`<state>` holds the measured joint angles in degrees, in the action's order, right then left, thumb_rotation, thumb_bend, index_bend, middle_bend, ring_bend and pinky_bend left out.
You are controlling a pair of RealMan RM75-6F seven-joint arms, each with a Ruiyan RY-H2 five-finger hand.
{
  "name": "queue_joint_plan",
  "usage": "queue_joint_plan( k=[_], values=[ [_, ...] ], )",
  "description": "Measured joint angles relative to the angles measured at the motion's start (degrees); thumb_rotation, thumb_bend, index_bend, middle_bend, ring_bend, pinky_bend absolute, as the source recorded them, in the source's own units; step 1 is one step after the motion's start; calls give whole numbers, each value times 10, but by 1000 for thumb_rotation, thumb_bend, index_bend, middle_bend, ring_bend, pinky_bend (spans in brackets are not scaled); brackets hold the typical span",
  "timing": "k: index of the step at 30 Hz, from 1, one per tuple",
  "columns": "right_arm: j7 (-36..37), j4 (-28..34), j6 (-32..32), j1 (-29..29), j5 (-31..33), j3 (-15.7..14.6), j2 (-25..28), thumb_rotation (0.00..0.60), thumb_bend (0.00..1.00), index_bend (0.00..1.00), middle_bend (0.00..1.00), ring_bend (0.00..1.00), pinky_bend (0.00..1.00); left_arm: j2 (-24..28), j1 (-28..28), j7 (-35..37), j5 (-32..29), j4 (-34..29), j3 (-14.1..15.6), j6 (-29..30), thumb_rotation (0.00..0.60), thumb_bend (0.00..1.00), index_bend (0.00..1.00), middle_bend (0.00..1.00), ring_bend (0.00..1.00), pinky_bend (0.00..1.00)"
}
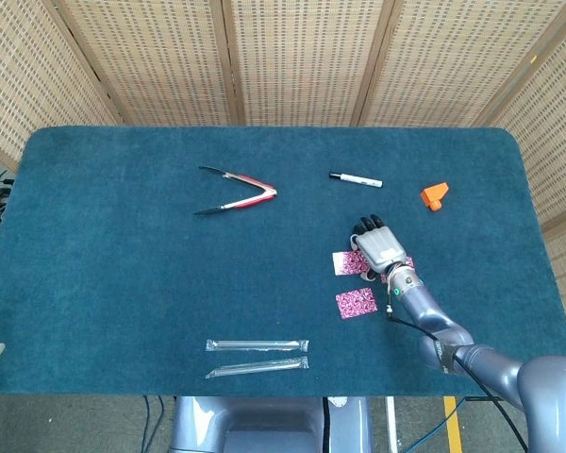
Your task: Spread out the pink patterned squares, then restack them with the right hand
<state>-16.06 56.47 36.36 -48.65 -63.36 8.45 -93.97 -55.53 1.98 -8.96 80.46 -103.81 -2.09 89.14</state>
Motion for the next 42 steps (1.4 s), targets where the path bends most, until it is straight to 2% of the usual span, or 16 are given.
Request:
queue_joint_plan(
  k=[16,23,42],
  values=[
    [11,-9,4,-1,-5,0,-5,600,337,463,216,0,0,-2,-1,-2,-4,2,-1,-3,600,119,80,0,0,0],
    [15,-8,7,-2,-6,2,-3,600,337,463,216,0,0,-2,-1,-1,-5,3,-1,-4,600,119,80,0,0,0],
    [19,40,18,4,-10,3,34,600,336,463,216,0,0,-3,-2,2,-5,6,-1,-4,600,119,80,0,0,0]
  ],
)
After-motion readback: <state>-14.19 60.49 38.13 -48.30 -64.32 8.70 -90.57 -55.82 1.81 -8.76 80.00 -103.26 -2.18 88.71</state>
